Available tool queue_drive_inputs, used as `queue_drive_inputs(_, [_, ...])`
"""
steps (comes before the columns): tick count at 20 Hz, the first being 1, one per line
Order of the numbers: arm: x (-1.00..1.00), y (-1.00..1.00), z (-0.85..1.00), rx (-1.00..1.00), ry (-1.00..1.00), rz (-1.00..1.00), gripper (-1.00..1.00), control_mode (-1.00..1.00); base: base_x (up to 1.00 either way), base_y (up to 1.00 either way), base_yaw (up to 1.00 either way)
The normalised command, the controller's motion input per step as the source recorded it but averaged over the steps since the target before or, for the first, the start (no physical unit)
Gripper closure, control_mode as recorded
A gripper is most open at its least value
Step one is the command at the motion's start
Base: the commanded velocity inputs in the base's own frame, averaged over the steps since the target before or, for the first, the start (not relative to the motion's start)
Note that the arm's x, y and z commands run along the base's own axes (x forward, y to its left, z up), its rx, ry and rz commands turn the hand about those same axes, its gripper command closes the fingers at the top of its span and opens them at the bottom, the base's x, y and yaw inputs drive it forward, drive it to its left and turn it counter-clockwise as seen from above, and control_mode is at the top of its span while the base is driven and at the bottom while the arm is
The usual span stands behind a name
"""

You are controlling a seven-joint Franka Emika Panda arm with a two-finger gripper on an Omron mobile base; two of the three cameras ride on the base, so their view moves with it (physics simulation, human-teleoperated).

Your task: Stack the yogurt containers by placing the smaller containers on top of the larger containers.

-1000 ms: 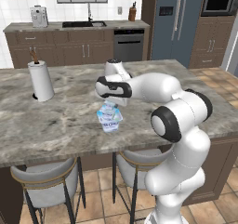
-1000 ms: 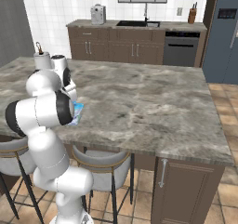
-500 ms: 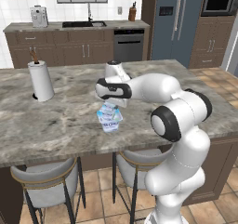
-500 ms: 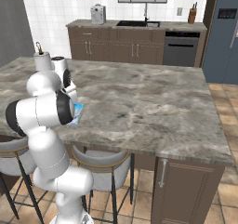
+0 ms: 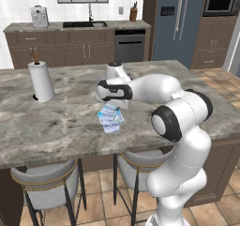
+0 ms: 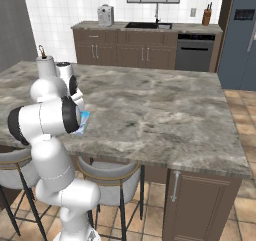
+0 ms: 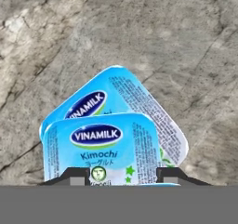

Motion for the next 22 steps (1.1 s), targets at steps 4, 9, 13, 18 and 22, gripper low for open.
queue_drive_inputs(4, [0.09, -0.06, -0.02, 0.0, 0.0, 0.0, 1.0, -1.0, 0.0, 0.0, 0.0])
queue_drive_inputs(9, [0.11, -0.02, 0.0, 0.0, 0.0, 0.0, 1.0, -1.0, 0.0, 0.0, 0.0])
queue_drive_inputs(13, [0.15, 0.0, 0.0, 0.0, 0.0, 0.0, 1.0, -1.0, 0.0, 0.0, 0.0])
queue_drive_inputs(18, [0.16, 0.0, 0.0, 0.0, 0.0, 0.0, 1.0, -1.0, 0.0, 0.0, 0.0])
queue_drive_inputs(22, [0.03, 0.0, -0.01, 0.0, 0.0, 0.0, 1.0, -1.0, 0.0, 0.0, 0.0])
